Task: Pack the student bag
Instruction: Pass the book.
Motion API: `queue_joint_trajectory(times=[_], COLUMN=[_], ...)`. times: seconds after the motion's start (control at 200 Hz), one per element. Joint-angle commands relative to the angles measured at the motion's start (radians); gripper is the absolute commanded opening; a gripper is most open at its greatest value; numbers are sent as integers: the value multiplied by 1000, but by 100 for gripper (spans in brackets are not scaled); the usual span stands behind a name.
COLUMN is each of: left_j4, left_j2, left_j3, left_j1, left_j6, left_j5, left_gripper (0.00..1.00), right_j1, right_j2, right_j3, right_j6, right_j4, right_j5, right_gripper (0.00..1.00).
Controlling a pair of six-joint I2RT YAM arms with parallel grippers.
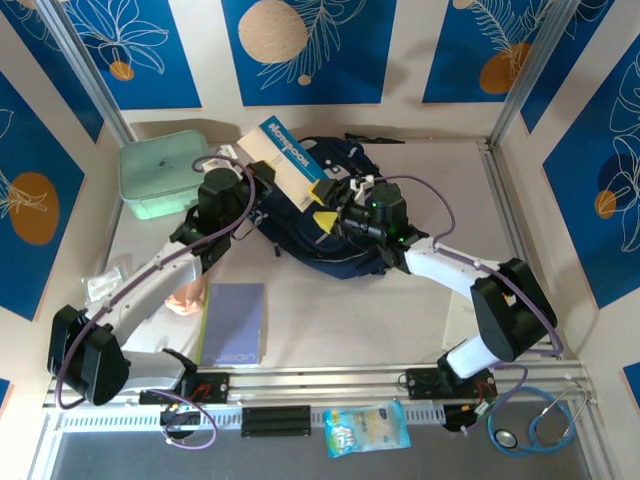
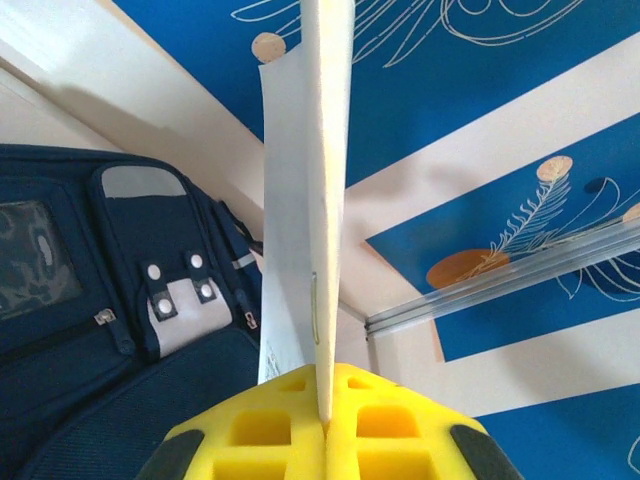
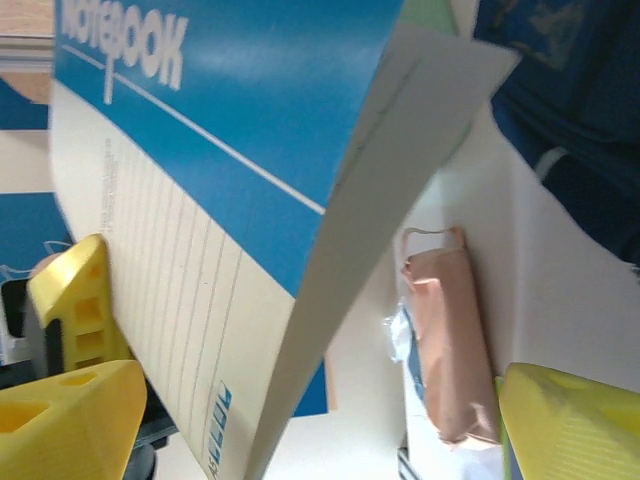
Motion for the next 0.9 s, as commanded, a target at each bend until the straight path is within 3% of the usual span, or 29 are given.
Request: queue_joint_trajectory(times=[0.0,0.25,0.435,0.73,0.895], left_j4=[65,58,32,58,25], left_j2=[17,14,-28,-58,-69], left_j3=[37,-41,-118,-196,-191], left_j1=[0,24,42,49,52], left_j6=[-62,-138,-163,-192,-202], left_j5=[7,18,36,59,73], left_gripper=[0,0,0,0,0], right_j1=[5,19,-18,-7,-5], right_j2=[62,131,109,23,28], right_j3=[46,53,33,31,31], right_j6=[75,122,110,-53,-56], right_j4=[150,270,321,106,59], right_j5=[-58,-41,-54,-14,17], right_gripper=[90,83,71,46,31])
